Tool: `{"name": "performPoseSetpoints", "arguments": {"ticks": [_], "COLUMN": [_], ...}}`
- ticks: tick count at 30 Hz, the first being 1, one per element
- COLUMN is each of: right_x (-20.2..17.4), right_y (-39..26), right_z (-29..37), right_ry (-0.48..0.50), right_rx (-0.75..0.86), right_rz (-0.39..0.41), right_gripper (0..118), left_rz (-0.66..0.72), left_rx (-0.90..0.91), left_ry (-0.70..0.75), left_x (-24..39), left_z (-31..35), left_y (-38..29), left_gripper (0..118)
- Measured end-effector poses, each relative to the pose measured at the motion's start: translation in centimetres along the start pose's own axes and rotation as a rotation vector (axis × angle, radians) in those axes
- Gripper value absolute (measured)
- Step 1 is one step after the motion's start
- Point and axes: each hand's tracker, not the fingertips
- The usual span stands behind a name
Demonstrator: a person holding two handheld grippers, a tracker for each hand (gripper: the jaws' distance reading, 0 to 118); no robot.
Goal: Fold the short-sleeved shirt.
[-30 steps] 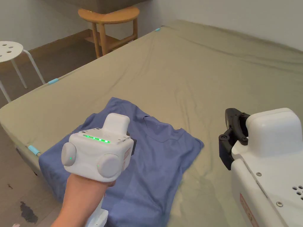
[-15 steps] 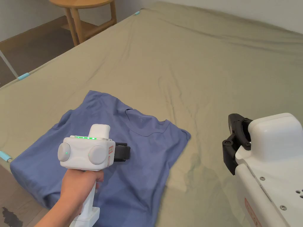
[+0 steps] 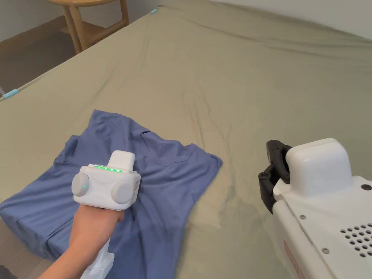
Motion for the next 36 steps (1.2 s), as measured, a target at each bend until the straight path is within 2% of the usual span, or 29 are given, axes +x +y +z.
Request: {"name": "performPoseSetpoints", "arguments": {"ticks": [2,5,18,24,30,36], "right_x": [-0.1,0.0,0.7,0.9,2.5,5.9], "right_y": [0.0,0.1,2.2,3.0,3.4,2.8], "right_z": [0.6,1.6,7.1,10.2,13.4,16.2], "right_ry": [0.001,-0.007,-0.065,-0.095,-0.121,-0.23], "right_rx": [0.001,0.009,0.087,0.136,0.184,0.199], "right_rz": [0.005,0.014,0.039,0.033,-0.005,-0.068], "right_gripper": [2,2,2,2,2,2], "left_rz": [0.09,0.14,0.222,0.116,0.067,-0.098], "left_rx": [0.026,0.067,0.538,0.76,1.02,1.187], "left_ry": [-0.065,-0.133,-0.136,-0.122,-0.133,-0.163], "left_x": [-1.1,-2.9,-4.2,-3.4,-1.7,2.5], "left_z": [-0.4,0.3,13.9,23.3,32.6,39.9], "left_y": [-0.4,-0.9,-0.2,2.0,3.8,7.0], "left_gripper": [3,3,3,3,3,3]}}
